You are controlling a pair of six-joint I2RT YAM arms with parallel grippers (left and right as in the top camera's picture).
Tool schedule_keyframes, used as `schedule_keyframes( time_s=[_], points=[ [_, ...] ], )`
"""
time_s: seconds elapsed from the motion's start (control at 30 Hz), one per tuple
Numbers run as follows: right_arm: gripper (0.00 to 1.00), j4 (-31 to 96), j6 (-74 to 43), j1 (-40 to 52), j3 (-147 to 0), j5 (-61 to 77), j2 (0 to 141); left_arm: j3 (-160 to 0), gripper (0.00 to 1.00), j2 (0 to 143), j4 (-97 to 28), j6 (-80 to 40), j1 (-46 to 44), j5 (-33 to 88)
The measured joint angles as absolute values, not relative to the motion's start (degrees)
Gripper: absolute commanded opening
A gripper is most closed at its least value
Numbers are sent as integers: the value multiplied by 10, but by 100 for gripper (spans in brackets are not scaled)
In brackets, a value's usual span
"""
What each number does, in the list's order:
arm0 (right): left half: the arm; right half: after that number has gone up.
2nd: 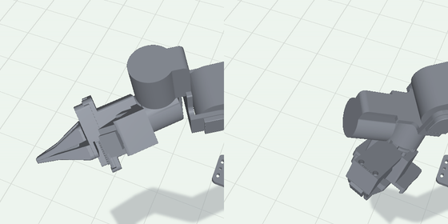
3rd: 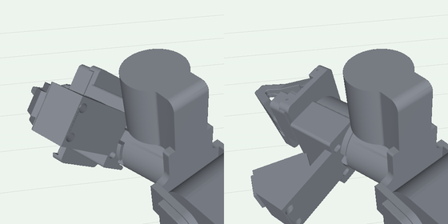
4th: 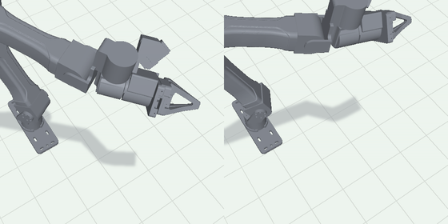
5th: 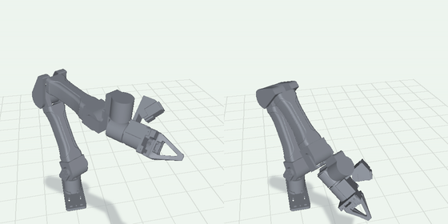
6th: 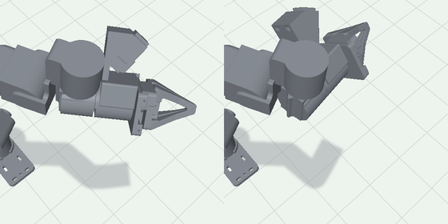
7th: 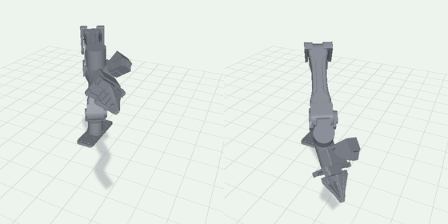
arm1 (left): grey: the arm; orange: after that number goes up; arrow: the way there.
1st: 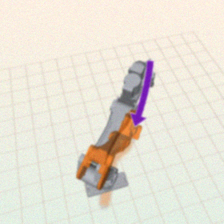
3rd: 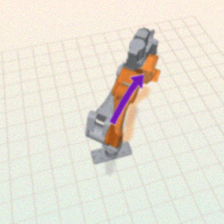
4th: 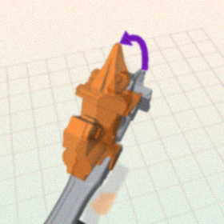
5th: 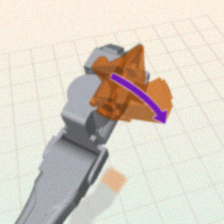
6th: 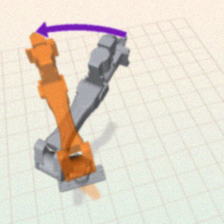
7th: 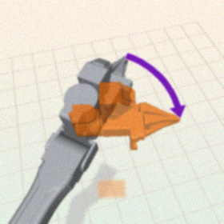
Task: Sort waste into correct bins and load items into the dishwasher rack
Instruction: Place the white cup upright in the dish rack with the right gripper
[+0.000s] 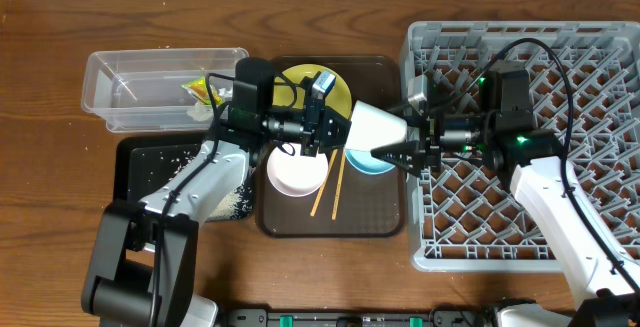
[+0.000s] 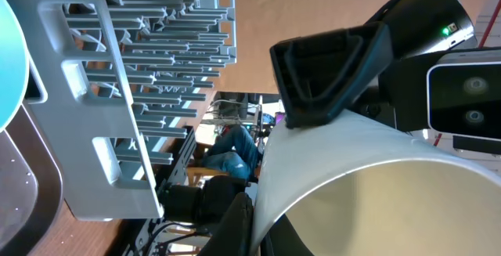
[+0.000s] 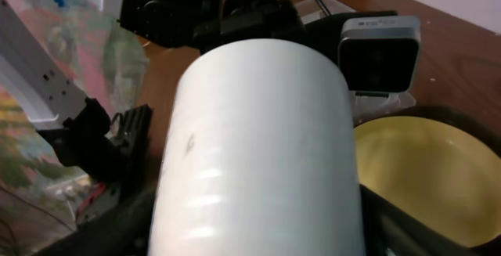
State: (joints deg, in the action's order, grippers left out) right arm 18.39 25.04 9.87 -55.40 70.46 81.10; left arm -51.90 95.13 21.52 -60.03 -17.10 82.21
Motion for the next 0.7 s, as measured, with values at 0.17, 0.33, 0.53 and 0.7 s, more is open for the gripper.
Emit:
schedule_keyframes(
  time_s=[0.17, 0.33, 0.53, 0.7],
  points=[
    [61, 185, 249, 98, -554, 703, 811, -519, 6, 951, 215, -600, -170, 823],
    [51, 185, 243, 98, -554, 691, 811, -519, 27, 951, 215, -597, -170, 819],
    [41, 190, 194, 98, -554, 602, 811, -519, 38, 951, 196, -532, -169, 759],
    [38, 199, 143, 93, -554, 504, 811, -519, 38, 951, 107, -441, -167, 645]
  ],
)
